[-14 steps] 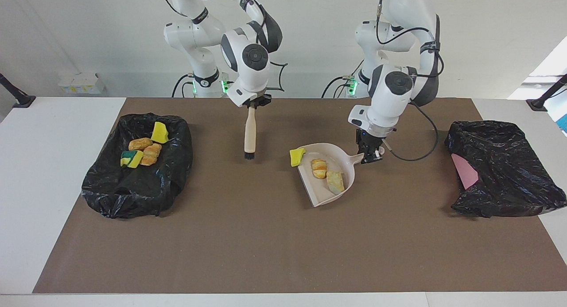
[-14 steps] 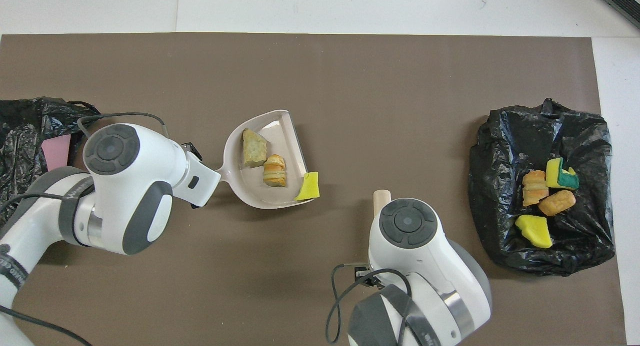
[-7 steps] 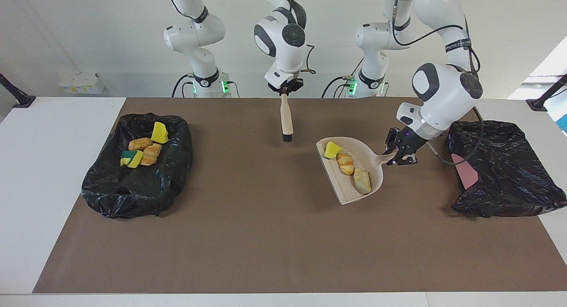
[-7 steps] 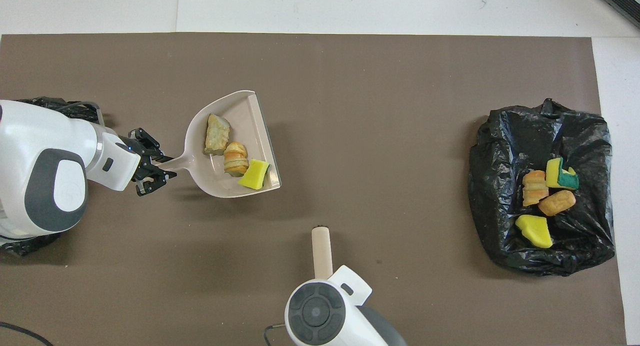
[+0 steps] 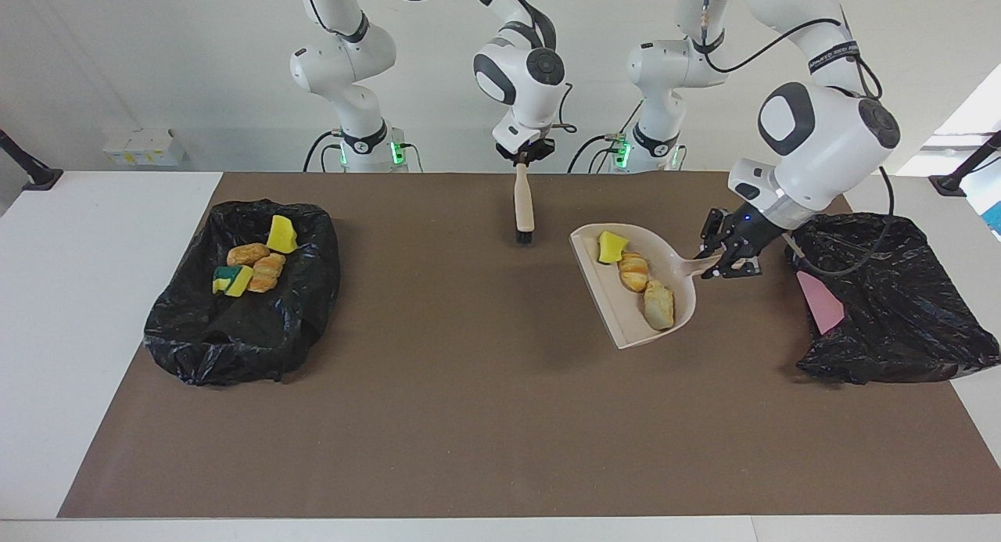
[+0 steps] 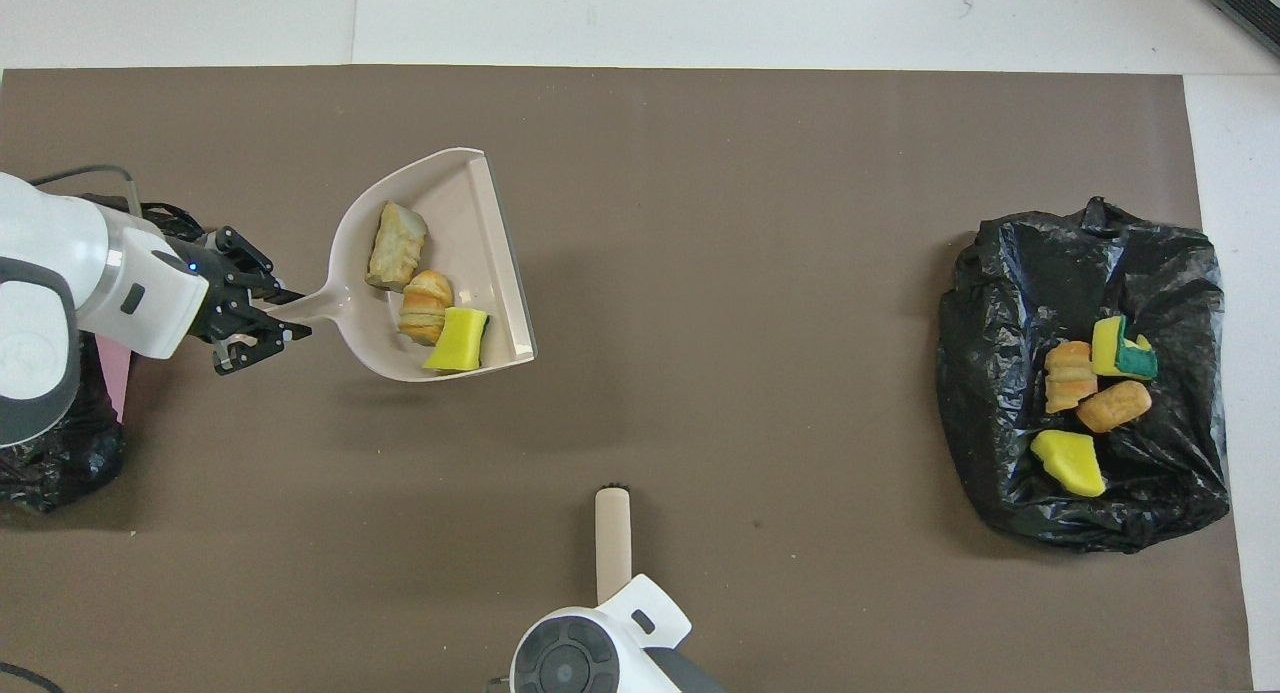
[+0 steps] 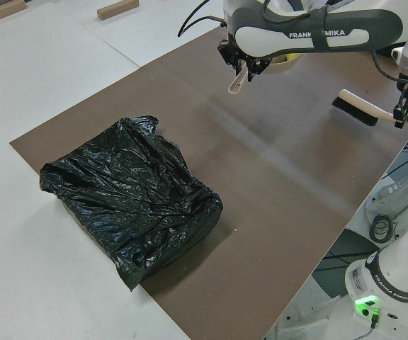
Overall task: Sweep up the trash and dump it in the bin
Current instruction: 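Tip the dustpan over the black bag nearest the left gripper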
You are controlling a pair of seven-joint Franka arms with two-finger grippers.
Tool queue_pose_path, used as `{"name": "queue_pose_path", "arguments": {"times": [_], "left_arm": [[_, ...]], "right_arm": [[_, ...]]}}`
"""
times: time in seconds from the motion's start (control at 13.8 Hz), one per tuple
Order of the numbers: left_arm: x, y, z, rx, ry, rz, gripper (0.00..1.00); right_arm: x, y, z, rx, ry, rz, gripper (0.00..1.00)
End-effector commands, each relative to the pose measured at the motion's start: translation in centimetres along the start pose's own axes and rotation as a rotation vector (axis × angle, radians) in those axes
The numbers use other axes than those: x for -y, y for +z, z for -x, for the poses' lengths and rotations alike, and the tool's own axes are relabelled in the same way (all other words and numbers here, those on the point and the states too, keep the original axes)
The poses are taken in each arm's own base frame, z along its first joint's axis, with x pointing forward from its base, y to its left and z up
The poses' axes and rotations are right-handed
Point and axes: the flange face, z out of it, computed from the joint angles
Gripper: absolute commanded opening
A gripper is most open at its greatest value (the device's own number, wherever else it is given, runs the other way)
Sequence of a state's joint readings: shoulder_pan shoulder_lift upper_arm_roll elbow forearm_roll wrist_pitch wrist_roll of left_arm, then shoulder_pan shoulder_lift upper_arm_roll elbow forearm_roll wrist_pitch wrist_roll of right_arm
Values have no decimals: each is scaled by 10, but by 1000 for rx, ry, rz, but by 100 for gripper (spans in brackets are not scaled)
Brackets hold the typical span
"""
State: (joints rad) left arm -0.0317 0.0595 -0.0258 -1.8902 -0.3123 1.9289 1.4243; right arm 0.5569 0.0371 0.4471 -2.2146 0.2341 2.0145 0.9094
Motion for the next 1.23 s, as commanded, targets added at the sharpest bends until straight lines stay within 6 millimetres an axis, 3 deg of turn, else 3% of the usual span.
{"name": "queue_pose_path", "arguments": {"times": [0.0, 0.14, 0.51, 0.58, 0.72, 0.94, 1.16], "left_arm": [[13, -40, 26, 73, 10, -12, 0], [27, -55, 60, 101, 44, -19, 0], [46, -98, 168, 217, 129, -52, 0], [47, -106, 190, 241, 147, -44, 0], [53, -128, 238, 289, 191, -25, 0], [63, -162, 294, 412, 266, -31, 0], [72, -183, 317, 572, 307, -51, 0]], "right_arm": [[4, 6, 0, -6, 29, -40, 0], [3, 10, -2, -26, -29, -57, 0], [-6, 20, -1, 6, -79, -64, 0], [-6, 21, -3, 11, -73, -66, 5], [-6, 20, -6, 17, -57, -67, 45], [-5, 14, -9, 9, -53, -76, 63], [-14, -23, -21, -36, -34, -105, 77]]}}
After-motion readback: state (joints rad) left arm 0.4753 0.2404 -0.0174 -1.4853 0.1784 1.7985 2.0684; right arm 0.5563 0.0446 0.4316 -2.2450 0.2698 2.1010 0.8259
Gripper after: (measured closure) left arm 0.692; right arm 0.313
